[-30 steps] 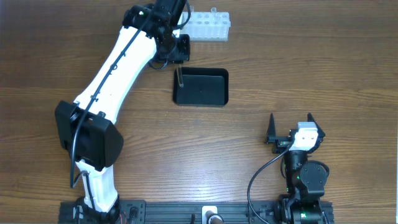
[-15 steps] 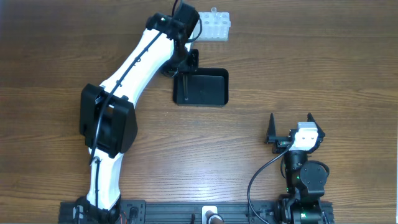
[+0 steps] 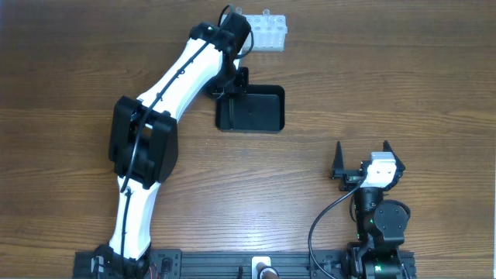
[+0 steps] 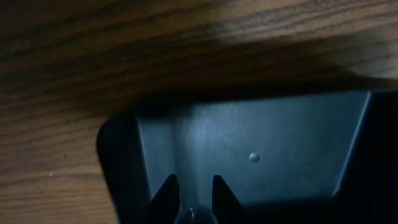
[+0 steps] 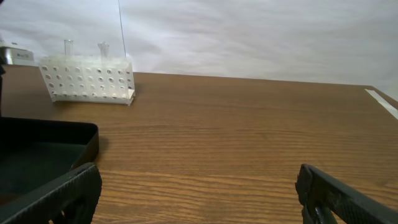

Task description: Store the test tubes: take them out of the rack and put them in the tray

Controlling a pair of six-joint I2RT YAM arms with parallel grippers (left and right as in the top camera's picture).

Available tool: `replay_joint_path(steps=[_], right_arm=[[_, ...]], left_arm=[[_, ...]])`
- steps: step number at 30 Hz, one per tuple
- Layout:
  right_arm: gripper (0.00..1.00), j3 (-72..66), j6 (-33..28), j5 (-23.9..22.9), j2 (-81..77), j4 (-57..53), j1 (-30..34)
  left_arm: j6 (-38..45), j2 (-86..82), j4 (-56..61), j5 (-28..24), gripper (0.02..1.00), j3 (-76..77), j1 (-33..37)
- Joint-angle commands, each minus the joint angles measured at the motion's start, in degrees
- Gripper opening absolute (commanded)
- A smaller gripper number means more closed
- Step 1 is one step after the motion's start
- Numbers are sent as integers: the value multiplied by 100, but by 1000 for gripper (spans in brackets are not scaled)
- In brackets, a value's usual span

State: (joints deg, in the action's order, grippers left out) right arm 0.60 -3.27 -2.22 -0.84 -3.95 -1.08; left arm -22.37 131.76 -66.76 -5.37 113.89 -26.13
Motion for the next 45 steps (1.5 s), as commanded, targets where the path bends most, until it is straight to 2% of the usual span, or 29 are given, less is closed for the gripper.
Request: replay_joint_path(steps=[1, 10, 14, 25, 28, 33, 37, 45], right_arm=[[989, -28, -22, 46, 52, -17, 35], [991, -28, -20, 46, 52, -17, 35], [989, -28, -20, 46, 52, -17, 35], [991, -28, -22, 46, 52, -17, 35], [991, -28, -20, 46, 52, -17, 35], [991, -28, -22, 46, 52, -17, 35], [993, -28, -20, 46, 52, -17, 35], [993, -28, -22, 46, 52, -17, 35]], left_arm=[[-61, 227, 55, 68, 108, 57, 13], [-61, 415, 306, 68, 218, 57, 15], [-61, 424, 402, 68, 386, 57, 15], [-59, 44, 76, 22, 389, 704, -61], [-59, -184, 153, 271, 432, 1036, -79], [-39, -310, 754, 1043, 614, 1416, -72], [271, -260, 1556, 1257, 695, 1419, -24], [308, 76, 2540, 1493, 737, 1416, 210]])
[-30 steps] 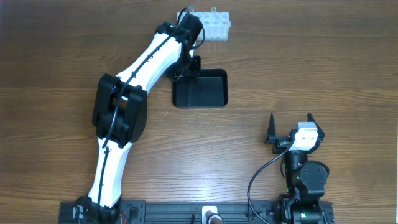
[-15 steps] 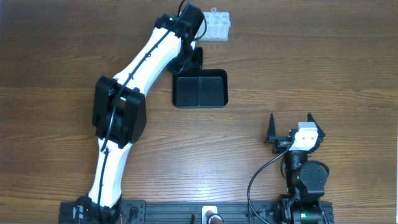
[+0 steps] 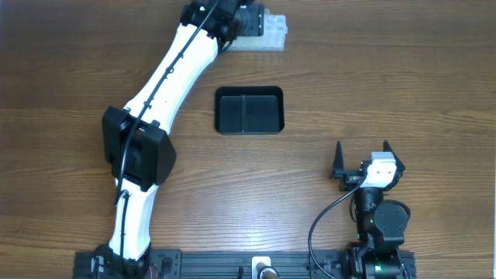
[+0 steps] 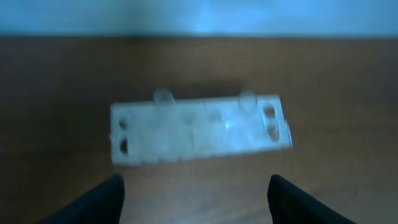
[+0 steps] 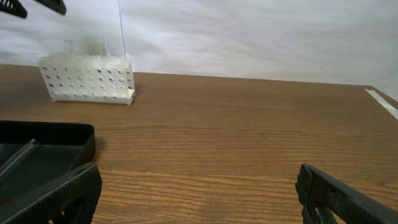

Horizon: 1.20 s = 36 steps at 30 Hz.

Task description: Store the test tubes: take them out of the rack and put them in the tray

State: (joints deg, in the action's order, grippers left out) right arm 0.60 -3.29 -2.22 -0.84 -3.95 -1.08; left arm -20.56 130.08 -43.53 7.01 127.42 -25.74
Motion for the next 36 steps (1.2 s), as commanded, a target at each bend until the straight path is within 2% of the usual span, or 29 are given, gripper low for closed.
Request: replay_joint_path(steps=[1, 10, 21, 29, 30, 33, 36], right_arm=[[993, -28, -17, 46, 52, -17, 35], [991, -28, -20, 46, 52, -17, 35], [993, -28, -17, 46, 52, -17, 35], [991, -28, -20, 46, 52, -17, 35], [991, -28, -17, 46, 52, -17, 35], [991, -28, -20, 46, 52, -17, 35], [993, -28, -17, 46, 52, -17, 35]], left_arm=[[127, 306, 306, 256, 737, 66, 203], [846, 763, 1005, 295, 737, 66, 267], [861, 1215, 1950, 295, 739, 66, 273], [859, 1342, 2044, 297, 726, 66, 282], [859, 1346, 2046, 297, 706, 66, 282], [861, 1360, 2048, 297, 496, 66, 284], [859, 1362, 2046, 295, 400, 66, 282]])
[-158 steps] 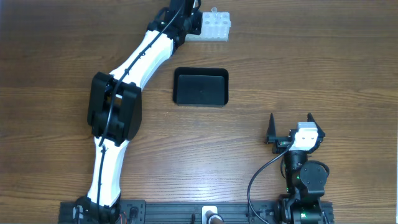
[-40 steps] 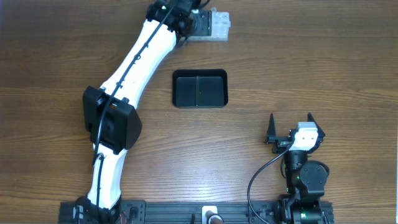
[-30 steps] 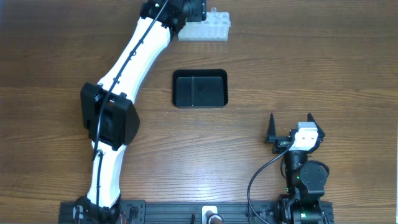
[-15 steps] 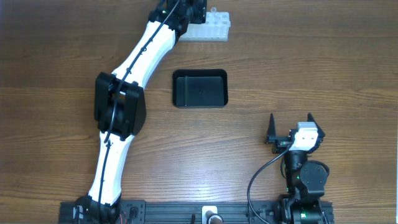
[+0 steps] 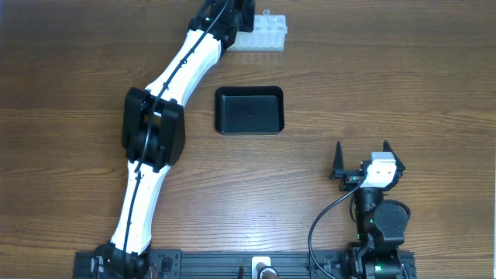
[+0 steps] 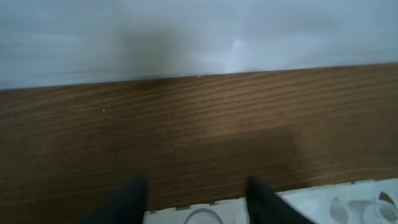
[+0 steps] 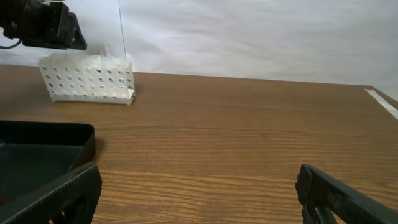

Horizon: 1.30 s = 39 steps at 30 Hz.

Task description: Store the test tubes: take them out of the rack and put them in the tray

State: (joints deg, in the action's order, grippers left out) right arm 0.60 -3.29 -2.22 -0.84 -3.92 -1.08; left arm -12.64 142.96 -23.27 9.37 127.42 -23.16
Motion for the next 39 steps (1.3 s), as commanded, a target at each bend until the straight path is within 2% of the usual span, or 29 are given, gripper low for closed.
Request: replay_joint_path(steps=[1, 8, 15, 26, 39], right_arm=[[991, -28, -20, 46, 52, -20, 35], [991, -28, -20, 46, 52, -20, 35], [991, -28, -17, 46, 52, -20, 35], [991, -28, -17, 46, 52, -20, 35], [993, -28, -20, 46, 52, -20, 35]], left_arm=[[68, 74, 20, 59, 382, 66, 24], [68, 74, 15, 59, 196, 66, 24], [63, 72, 15, 61, 77, 66, 24], [66, -85, -96, 162, 38, 96, 13], [70, -903, -192, 319, 38, 96, 2]])
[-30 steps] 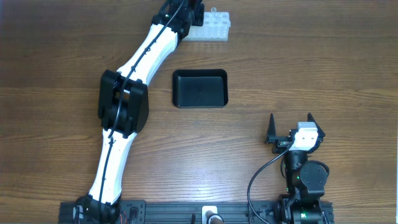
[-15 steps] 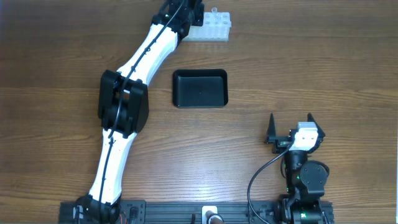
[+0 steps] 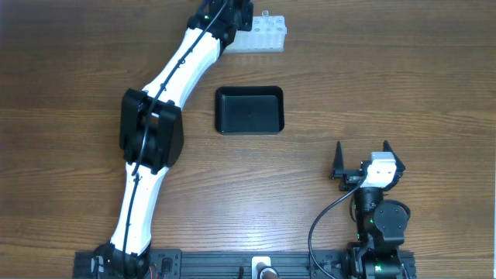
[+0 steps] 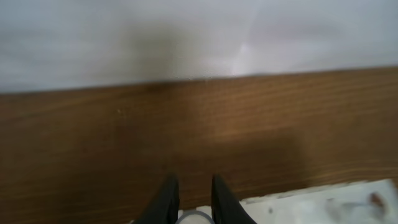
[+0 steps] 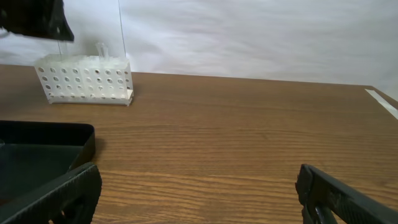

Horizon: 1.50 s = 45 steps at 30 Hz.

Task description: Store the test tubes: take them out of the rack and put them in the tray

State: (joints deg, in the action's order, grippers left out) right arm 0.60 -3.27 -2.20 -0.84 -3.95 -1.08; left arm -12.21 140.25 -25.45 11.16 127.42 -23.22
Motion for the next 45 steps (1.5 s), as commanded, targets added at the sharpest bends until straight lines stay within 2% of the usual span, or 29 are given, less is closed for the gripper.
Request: replay_joint_path(steps=[1, 9, 13, 17, 26, 33, 45], right_arm=[[993, -28, -22, 44, 52, -17, 35], [991, -28, -22, 44, 52, -17, 35], [993, -28, -20, 44, 52, -17, 35], [993, -28, -20, 44, 52, -17, 35], [993, -28, -20, 44, 52, -17, 35], [993, -28, -20, 44, 52, -17, 35], [993, -28, -20, 44, 52, -17, 35]], left_arm=[[26, -697, 31, 140, 38, 96, 9], [20, -1362, -236, 133, 38, 96, -42], [-48, -1797, -986, 90, 38, 96, -155], [-498, -2188, -2133, 46, 38, 96, -267], [-1279, -2249, -4544, -1215, 40, 83, -175], [-1281, -1718, -5335, -1965, 38, 83, -166], [-1294, -708, -5584, -2142, 40, 83, -179]])
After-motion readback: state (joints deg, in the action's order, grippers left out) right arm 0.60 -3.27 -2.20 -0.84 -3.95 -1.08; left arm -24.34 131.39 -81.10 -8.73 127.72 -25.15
